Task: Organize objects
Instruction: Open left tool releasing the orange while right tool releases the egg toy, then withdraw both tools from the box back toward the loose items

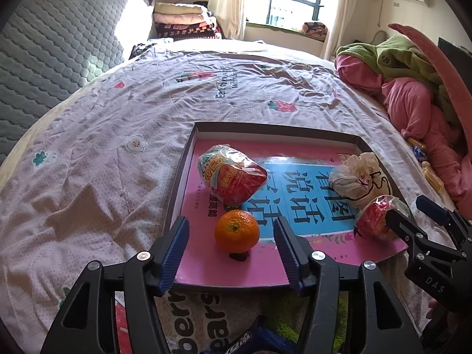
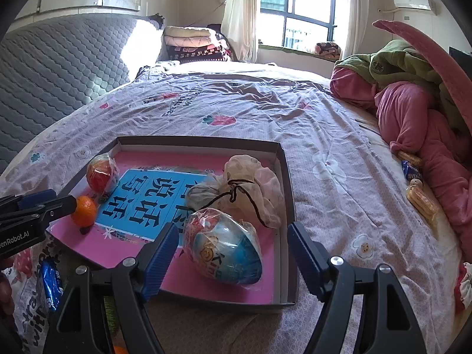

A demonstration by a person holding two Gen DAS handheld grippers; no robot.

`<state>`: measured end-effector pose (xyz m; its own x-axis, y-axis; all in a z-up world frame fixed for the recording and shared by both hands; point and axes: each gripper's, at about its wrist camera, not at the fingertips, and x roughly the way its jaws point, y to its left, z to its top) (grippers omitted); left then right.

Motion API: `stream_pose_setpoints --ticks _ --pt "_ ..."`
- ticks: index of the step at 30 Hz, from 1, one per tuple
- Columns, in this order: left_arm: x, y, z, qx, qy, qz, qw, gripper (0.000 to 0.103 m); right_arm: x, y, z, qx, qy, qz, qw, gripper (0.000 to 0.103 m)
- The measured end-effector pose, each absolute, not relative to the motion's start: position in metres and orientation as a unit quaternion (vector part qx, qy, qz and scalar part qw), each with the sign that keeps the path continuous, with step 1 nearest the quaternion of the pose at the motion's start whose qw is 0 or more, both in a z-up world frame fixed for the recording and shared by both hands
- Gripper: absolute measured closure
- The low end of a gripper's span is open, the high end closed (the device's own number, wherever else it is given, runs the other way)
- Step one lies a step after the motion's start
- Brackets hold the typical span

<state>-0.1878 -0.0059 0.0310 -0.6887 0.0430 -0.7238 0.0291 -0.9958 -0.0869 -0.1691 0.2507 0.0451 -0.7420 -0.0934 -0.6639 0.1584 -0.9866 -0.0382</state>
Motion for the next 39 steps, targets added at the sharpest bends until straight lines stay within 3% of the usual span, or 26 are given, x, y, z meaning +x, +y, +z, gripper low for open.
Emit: stream_pose_setpoints --ticks 16,39 --pt "-0.163 0.000 0.050 -0.354 -0.035 0.935 0.004 0.033 -0.151 0.236 0.068 0.317 0.048 -0.943 0.085 0.024" --pt "-0.119 -0.013 0.076 -0.303 -0.027 0.952 -0.015 0.032 -0.114 0.227 0.105 0.254 0.058 -0.960 0.099 0.023"
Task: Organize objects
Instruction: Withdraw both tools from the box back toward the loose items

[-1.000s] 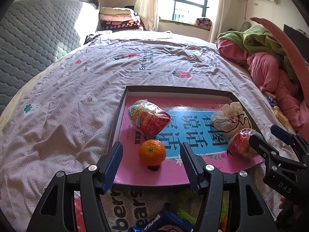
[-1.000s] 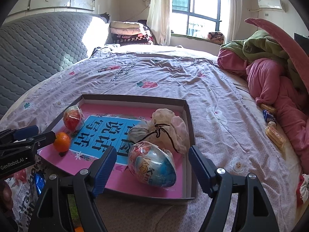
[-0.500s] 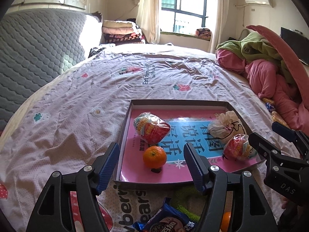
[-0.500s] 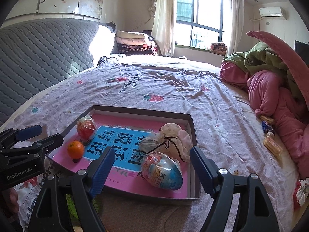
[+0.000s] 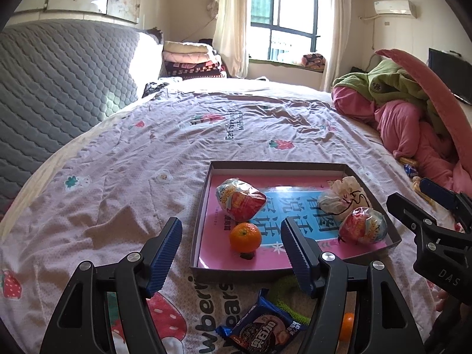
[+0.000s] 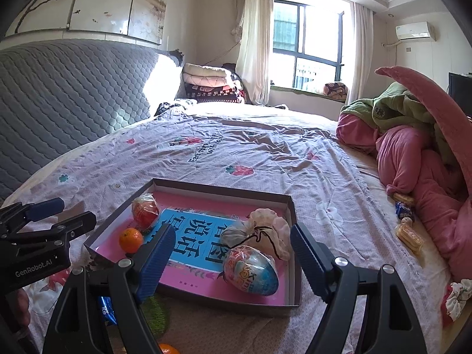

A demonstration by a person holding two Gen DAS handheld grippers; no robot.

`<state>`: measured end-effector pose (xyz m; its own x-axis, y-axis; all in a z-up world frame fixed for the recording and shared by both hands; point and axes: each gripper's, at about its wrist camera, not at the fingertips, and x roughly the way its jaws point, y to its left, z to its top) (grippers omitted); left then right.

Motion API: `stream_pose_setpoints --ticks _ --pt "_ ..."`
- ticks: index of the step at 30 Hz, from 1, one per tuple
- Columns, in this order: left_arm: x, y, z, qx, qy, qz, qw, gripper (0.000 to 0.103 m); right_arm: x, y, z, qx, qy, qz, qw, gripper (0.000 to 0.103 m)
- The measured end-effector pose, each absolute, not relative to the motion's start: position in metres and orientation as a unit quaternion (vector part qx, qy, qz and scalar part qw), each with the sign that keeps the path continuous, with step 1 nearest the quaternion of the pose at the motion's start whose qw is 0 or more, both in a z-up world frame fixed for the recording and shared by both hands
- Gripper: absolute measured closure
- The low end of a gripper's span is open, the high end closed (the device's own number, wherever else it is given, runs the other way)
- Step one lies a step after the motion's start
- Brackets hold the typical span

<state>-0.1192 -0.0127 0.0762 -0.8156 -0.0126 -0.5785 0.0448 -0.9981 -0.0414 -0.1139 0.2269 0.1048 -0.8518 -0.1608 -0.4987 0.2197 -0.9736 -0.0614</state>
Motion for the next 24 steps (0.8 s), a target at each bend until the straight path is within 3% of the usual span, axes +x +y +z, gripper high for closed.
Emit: stream_pose_setpoints --ticks 24 --pt "-0.086 -0.012 0.070 0.312 0.036 -0.949 0.000 0.032 -0.086 0.233 0.116 0.236 0.061 -0.962 0.122 0.023"
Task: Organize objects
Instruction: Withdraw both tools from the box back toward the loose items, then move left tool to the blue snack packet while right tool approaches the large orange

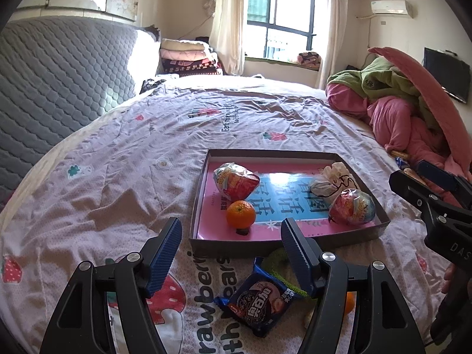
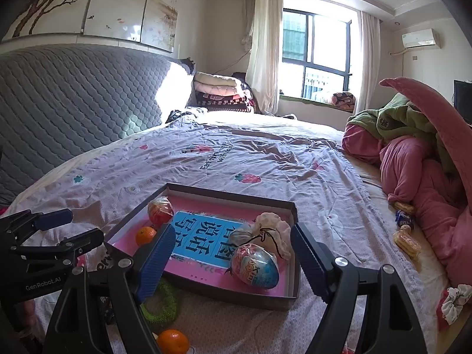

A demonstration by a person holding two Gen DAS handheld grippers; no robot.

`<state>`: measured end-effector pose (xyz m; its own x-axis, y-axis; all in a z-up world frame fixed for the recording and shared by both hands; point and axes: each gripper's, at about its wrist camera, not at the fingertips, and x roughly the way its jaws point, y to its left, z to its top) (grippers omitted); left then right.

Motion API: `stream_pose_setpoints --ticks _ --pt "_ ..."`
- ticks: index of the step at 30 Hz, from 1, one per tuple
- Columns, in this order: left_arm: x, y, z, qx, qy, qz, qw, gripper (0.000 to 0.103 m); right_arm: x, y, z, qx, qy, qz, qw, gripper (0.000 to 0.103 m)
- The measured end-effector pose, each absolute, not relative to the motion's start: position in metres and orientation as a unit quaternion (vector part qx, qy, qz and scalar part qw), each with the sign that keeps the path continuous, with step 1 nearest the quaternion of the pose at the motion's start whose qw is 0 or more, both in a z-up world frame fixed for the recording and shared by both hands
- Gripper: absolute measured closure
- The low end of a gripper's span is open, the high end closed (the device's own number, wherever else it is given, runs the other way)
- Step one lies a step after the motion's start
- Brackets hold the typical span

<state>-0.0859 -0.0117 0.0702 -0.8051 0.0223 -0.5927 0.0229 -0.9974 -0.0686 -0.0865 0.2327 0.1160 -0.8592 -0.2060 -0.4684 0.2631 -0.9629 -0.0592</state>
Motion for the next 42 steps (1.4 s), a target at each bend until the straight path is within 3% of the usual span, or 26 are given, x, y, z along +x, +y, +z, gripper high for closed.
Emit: stream_pose_setpoints --ticks 42 --pt "-0.058 0.001 0.035 0.361 -0.013 -0.930 -0.063 0.032 -0.053 0.251 0.064 0.340 0.057 -0.920 0.188 0.023"
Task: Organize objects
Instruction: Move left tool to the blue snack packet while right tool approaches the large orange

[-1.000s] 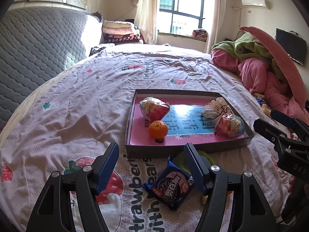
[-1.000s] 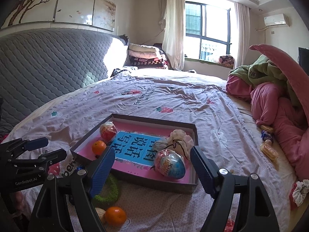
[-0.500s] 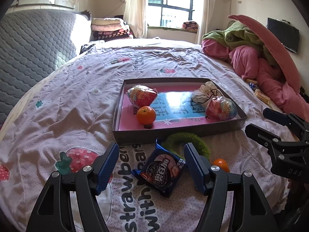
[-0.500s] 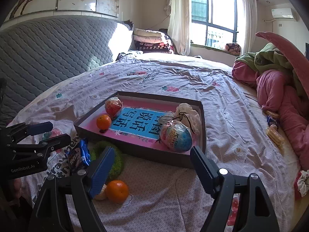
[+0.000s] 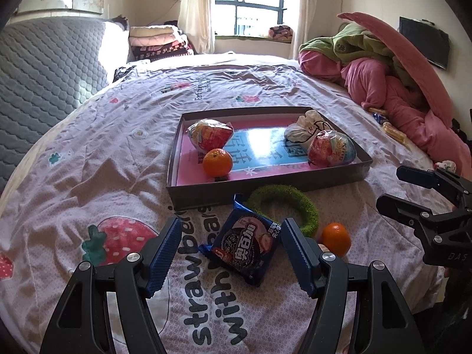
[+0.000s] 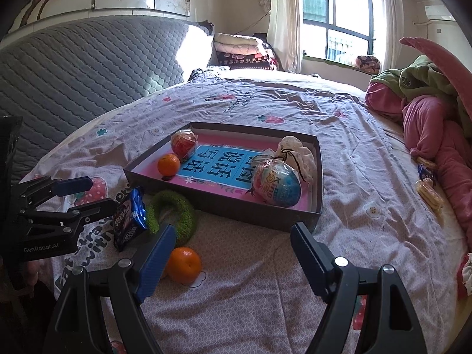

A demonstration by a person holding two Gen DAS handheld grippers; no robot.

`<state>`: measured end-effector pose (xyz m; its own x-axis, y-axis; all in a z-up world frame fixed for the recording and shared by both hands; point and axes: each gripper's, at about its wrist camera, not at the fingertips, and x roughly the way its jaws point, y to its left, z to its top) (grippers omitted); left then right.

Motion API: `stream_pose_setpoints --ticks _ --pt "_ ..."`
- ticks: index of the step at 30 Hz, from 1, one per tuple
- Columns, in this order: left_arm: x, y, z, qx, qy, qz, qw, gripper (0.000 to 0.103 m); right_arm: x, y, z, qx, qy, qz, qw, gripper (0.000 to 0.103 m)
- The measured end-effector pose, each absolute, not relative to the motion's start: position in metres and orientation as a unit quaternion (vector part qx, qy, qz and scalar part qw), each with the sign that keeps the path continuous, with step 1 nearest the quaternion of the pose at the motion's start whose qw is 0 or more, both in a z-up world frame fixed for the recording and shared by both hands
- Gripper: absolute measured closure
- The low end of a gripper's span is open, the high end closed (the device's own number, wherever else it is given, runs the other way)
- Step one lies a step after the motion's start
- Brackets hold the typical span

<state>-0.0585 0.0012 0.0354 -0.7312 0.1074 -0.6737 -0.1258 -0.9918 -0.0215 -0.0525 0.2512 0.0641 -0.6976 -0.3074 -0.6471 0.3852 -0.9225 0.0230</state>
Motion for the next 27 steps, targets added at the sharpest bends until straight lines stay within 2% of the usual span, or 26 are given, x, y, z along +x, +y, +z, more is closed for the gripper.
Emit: stream_pose_setpoints --ticks 27 --pt "-0.059 0.009 0.005 -0.406 0.045 0.909 0.080 0.032 -0.041 0.230 0.025 0.399 0.107 -0.881 0.230 0.023"
